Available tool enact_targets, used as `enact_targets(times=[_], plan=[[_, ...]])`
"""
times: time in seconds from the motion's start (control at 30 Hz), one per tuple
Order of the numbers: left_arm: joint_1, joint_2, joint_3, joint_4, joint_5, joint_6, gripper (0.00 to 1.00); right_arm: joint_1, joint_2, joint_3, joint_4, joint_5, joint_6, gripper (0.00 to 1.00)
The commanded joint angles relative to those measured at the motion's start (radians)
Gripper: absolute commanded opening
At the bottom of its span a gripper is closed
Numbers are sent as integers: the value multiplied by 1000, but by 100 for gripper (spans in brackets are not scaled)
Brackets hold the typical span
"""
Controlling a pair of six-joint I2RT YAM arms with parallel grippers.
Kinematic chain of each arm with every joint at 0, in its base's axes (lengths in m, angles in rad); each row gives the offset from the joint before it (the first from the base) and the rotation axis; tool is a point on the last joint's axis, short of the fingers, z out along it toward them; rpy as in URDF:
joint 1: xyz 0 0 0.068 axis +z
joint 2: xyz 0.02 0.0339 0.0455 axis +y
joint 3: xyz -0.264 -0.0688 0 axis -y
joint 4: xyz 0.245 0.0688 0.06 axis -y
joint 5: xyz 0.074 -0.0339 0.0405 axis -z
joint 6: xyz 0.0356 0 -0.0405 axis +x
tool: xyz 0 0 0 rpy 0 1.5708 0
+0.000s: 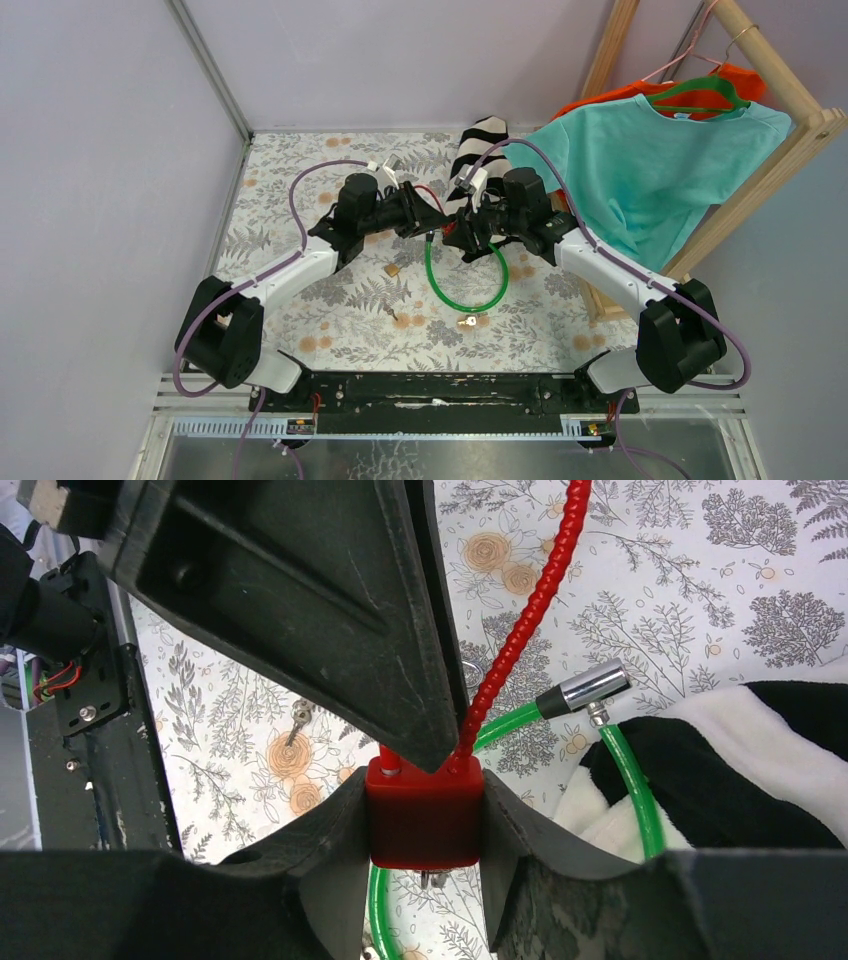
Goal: Lock with the key
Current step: Lock the lock.
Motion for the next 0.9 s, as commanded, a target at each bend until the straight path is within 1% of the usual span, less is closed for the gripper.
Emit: enact_targets(times=[0.0,0.03,0.07,0.17,0.2,0.23,0.3,0.4,0.47,0.53,0.77,0.87], plan=[[-3,17,-2,27,-6,-1,27,14,-9,57,71,-25,43,0],[-3,18,0,30,-4,-1,23,15,-9,55,71,-26,42,0],[-3,19,0,34,-2,-1,17,15,-11,53,72,-25,40,4],[5,13,-14,60,7,-18,4,13,-20,45,67,-8,29,25],[11,9,-21,71,11,-29,0,12,-23,42,66,-1,27,33],[16,5,-28,79,13,-36,0,10,-27,36,66,6,25,40],[30,-7,-42,96,20,-52,0,-1,-33,22,76,8,29,50],[43,-15,-48,114,26,-71,0,-8,-41,7,86,-1,27,61],[46,-19,-45,117,31,-78,0,-8,-42,5,82,-14,15,66],[46,-22,-47,121,34,-86,0,-8,-43,3,81,-18,8,68],[60,-27,-62,137,41,-116,0,-8,-40,-11,69,-18,-34,69],[66,-30,-68,148,47,-129,0,-8,-33,-17,69,-9,-41,68]])
